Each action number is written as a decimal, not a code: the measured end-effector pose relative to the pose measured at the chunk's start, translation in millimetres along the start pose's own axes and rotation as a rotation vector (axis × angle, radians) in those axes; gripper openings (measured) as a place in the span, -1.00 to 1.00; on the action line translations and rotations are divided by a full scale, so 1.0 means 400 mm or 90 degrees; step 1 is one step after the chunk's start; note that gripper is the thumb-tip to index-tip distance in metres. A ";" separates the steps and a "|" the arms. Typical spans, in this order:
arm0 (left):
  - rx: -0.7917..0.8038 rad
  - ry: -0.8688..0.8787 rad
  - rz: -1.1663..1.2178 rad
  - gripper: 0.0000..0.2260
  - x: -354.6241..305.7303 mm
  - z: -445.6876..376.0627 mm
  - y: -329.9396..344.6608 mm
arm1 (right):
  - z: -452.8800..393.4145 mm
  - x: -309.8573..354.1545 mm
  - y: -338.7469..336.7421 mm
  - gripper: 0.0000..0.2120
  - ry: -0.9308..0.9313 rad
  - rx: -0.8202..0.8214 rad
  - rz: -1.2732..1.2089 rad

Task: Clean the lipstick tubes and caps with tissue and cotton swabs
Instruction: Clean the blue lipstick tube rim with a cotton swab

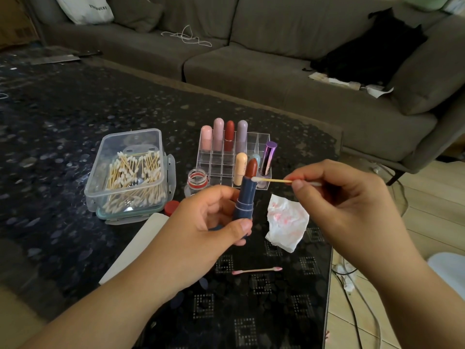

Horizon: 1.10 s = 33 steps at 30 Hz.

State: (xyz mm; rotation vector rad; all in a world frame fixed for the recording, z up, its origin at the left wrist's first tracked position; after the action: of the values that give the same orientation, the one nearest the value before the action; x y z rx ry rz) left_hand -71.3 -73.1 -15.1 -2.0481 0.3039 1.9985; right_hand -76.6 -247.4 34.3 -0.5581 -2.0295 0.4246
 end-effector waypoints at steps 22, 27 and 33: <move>0.023 0.000 0.094 -0.70 0.009 0.006 0.012 | -0.011 0.000 -0.012 -0.88 0.028 -0.022 -0.066; 0.035 0.003 0.125 -0.64 0.011 0.008 0.016 | -0.009 0.009 -0.006 -0.88 0.019 -0.007 -0.084; 0.049 0.004 0.172 -0.69 0.012 0.007 0.019 | -0.012 0.001 -0.018 -0.89 0.037 -0.028 -0.093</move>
State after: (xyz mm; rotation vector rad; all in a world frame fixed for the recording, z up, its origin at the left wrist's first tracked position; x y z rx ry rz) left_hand -76.3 -79.1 -20.2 -2.0579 0.6796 2.0926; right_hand -74.1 -252.8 40.4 -0.4398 -2.0118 0.2739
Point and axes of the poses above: each hand's wrist, its own z-axis away from the middle knuckle, its own y-axis out of the palm, x = y × z, the point moved 4 cm from there along -z, towards the middle knuckle
